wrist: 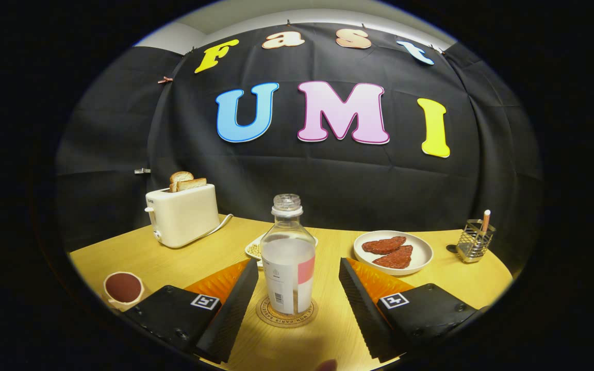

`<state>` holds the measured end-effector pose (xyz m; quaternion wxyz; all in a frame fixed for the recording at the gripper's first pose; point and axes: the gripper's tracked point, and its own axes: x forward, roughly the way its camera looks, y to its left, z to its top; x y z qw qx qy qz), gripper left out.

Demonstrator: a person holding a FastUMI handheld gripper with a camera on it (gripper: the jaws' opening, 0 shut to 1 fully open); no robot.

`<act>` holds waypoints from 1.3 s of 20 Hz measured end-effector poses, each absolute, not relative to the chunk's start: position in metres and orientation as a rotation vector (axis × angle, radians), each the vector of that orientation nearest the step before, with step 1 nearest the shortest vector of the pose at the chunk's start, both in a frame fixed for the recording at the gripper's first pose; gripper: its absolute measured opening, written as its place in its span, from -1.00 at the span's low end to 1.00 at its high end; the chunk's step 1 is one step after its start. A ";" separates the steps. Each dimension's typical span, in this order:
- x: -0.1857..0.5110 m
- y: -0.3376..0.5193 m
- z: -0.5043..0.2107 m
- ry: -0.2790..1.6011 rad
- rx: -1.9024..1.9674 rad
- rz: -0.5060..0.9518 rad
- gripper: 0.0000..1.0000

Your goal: Take the bottle from table, then pour the juice into the cup, finally place the bottle on the coaster

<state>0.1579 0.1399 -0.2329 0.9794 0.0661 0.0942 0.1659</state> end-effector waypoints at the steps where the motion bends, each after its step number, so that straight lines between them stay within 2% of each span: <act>1: 0.152 0.131 -0.225 0.183 0.117 0.320 0.93; 6: 0.125 0.090 -0.180 0.152 0.080 0.232 0.94; 20: 0.046 0.010 -0.038 0.068 0.020 0.104 0.95; 26: 0.035 -0.003 -0.033 0.081 0.020 0.082 0.95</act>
